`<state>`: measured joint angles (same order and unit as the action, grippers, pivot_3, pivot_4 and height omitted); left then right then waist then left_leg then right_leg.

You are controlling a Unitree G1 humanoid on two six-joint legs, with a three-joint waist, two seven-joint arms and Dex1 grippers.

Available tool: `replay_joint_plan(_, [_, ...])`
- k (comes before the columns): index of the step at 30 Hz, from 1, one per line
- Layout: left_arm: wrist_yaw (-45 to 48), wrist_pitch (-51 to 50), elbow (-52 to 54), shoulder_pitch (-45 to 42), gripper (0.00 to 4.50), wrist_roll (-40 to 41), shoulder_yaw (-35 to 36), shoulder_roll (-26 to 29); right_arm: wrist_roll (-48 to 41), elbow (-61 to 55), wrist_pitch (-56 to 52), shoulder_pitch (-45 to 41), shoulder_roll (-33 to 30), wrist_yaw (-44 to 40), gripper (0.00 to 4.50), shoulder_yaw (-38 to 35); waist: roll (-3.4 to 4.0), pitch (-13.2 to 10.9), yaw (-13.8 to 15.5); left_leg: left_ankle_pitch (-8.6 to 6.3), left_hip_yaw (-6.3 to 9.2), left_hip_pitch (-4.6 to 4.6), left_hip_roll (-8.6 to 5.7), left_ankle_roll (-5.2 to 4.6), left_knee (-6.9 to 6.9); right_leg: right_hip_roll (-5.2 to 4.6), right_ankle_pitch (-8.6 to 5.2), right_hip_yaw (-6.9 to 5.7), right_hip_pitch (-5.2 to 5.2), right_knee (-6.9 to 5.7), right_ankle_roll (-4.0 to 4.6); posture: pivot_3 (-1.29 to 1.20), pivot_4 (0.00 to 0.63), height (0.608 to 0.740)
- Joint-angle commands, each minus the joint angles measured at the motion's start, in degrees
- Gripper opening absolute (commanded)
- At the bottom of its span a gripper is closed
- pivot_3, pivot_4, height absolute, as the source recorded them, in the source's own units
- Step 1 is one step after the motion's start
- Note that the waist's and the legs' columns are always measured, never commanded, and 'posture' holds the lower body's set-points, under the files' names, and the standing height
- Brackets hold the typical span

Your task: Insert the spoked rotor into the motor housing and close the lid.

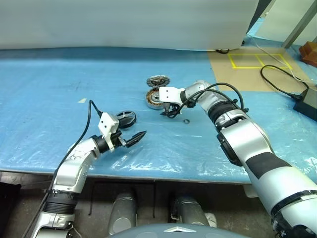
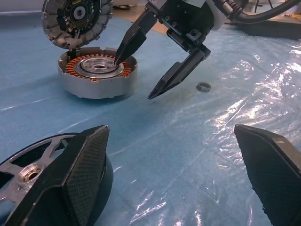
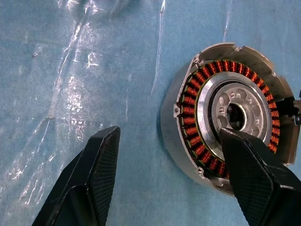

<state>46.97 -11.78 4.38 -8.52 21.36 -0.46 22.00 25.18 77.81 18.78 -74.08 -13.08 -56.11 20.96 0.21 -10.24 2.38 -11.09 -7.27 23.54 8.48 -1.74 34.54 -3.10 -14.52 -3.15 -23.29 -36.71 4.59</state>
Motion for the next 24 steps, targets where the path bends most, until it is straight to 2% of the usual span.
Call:
replay_joint_plan(1, [-0.41,-0.09,3.13,0.45,4.50,0.70,-0.50,-0.45,1.05,-0.73,1.90,-2.53,0.69,-0.25,3.53,0.68,0.01,0.00,0.00,0.00,0.00,0.00,0.00,0.00,0.00,0.00,0.00,0.00,0.00,0.00,0.00,0.00,0.150,0.740])
replay_joint_plan(10, [-0.95,-0.83,4.03,1.02,4.50,0.69,-1.37,-0.97,0.01,-0.75,1.96,-5.02,1.97,-1.19,3.53,-0.73,0.11,-0.06,-0.04,0.00,0.00,0.01,0.01,0.00,0.00,0.00,0.00,0.00,-0.01,0.00,0.00,0.00,0.150,0.740])
replay_joint_plan(16, [-1.15,-0.98,4.21,1.34,4.50,0.65,-1.34,-0.85,0.76,-0.48,1.77,-3.32,1.37,-3.61,3.53,-0.04,0.12,-0.07,-0.05,0.00,0.00,0.01,0.01,0.00,0.00,0.01,0.00,0.00,-0.01,0.00,0.00,0.00,0.150,0.740])
replay_joint_plan(24, [-1.22,-1.07,4.31,1.46,4.50,0.43,-1.45,-0.64,1.55,-0.34,0.93,-2.00,1.41,-2.63,3.53,0.31,0.12,-0.07,-0.04,0.00,0.00,0.01,0.01,0.00,0.00,0.01,0.00,0.00,-0.01,0.00,0.00,0.00,0.150,0.740])
